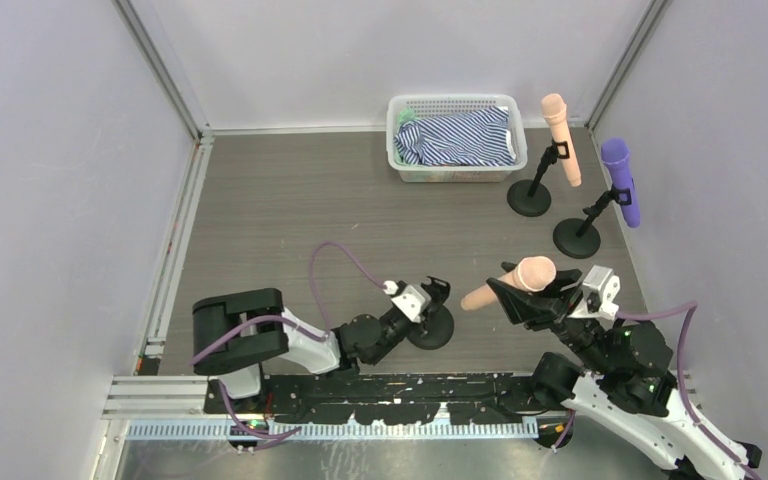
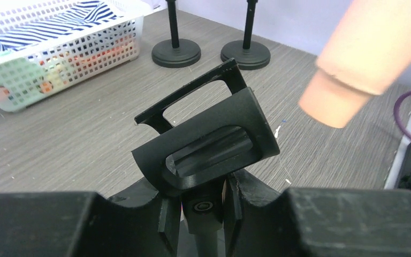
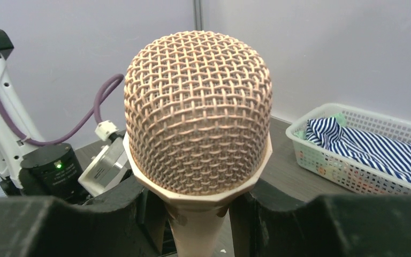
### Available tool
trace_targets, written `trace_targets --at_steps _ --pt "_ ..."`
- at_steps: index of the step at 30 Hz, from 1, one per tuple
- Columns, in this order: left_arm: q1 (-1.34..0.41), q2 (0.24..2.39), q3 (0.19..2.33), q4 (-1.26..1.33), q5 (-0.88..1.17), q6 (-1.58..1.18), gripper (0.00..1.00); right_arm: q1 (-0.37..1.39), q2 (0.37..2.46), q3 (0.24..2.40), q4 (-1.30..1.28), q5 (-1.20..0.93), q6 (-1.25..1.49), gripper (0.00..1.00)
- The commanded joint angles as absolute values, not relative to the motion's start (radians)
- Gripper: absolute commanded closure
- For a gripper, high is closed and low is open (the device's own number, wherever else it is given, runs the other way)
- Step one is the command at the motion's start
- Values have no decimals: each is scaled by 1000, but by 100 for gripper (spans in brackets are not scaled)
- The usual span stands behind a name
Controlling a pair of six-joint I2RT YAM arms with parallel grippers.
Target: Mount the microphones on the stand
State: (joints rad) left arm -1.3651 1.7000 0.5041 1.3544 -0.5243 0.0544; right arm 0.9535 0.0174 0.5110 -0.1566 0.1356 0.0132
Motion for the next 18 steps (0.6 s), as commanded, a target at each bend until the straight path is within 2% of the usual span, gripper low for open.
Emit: trace_targets --at_steps 1,4,18 --pt "-1280 1618 449 1430 -469 -161 100 953 14 522 -8 96 -17 99" --pt "-1237 1590 408 1431 -413 -232 100 953 33 520 36 95 -6 99" --pt "-1235 1568 357 1431 -288 -240 100 954 295 522 329 -66 5 99"
